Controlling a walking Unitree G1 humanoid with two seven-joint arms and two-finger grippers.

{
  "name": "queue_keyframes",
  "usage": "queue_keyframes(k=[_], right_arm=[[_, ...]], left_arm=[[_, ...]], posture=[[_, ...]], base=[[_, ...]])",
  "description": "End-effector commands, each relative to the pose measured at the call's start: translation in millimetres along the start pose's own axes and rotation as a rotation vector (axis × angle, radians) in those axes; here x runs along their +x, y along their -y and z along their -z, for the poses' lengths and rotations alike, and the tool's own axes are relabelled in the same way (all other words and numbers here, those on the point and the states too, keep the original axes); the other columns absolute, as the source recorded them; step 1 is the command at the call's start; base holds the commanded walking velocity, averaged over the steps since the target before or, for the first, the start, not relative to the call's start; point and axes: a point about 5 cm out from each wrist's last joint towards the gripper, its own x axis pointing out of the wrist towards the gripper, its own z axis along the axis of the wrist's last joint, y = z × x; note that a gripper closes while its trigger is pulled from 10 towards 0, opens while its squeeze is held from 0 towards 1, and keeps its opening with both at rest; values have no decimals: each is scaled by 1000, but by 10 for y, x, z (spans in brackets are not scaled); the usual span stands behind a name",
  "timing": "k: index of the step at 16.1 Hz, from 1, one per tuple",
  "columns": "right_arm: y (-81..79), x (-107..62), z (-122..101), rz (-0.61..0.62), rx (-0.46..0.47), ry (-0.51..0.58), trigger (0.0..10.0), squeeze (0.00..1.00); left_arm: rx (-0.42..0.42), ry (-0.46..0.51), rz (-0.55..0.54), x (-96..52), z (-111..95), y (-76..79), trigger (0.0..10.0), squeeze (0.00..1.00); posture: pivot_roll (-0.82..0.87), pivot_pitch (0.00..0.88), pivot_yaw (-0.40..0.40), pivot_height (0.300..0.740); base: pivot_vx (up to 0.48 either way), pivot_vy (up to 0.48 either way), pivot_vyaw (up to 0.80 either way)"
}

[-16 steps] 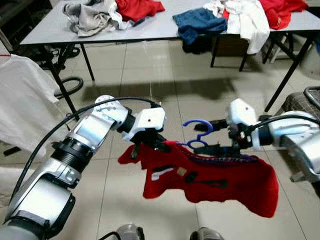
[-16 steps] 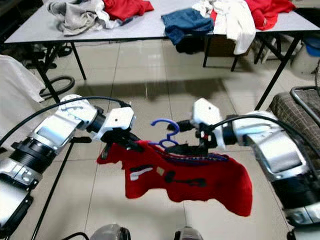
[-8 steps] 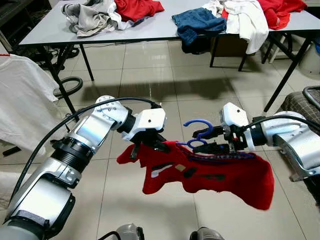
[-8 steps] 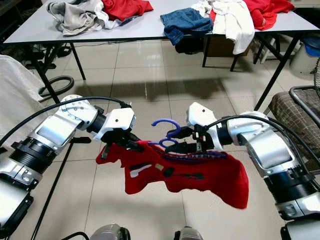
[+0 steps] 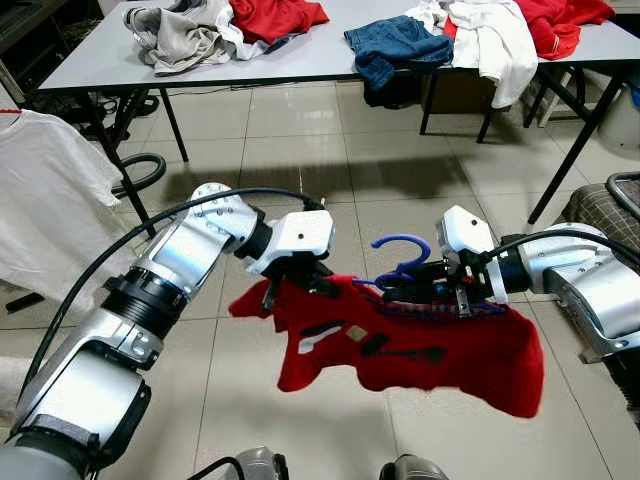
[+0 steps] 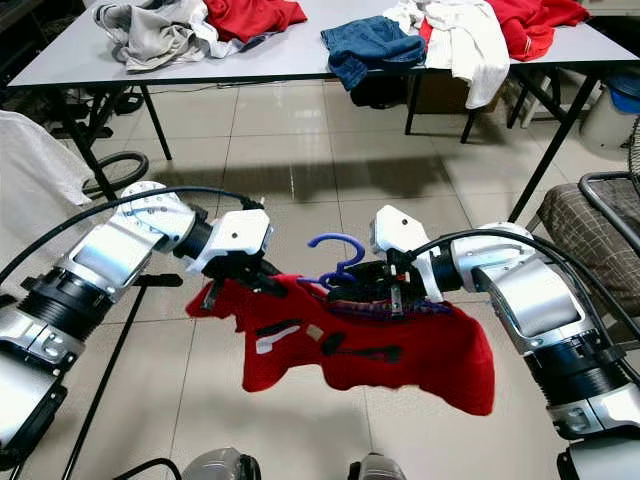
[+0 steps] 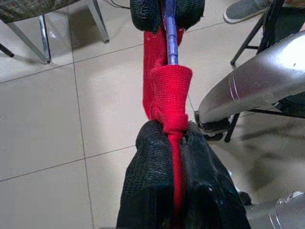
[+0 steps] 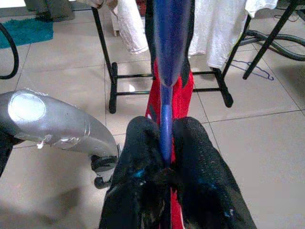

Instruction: Hang hanger

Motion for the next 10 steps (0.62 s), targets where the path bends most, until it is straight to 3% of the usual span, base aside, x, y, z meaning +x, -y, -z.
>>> queue_keyframes(k=[1,2,3,6,7,10], right_arm=[[20,-9,-39,4,-6,15,0,0],[21,-11,-37,8,-4,19,0,0],[23,-13,-44,12,-2,26,0,0],[30,-28,-69,32,1,49,0,0],[32,-42,-74,40,2,54,0,0],[17,-89,-93,48,5,71,0,0]], left_arm=[[48,15,-14,-48,-98,-38,0,0],[55,22,-24,-60,-110,-48,0,0],[51,39,-40,-72,-124,-66,10000,0],[41,135,-47,-133,-185,-79,10000,0],[39,149,-41,-153,-183,-71,10000,1000],[48,109,-52,-210,-89,-49,10000,1000]], posture=[[-153,0,46,740],[-153,0,46,740],[-153,0,47,740],[-155,0,49,740],[-156,0,51,740],[-155,0,51,740]], base=[[0,0,0],[0,0,0],[0,0,0],[0,0,0],[0,0,0],[0,0,0]])
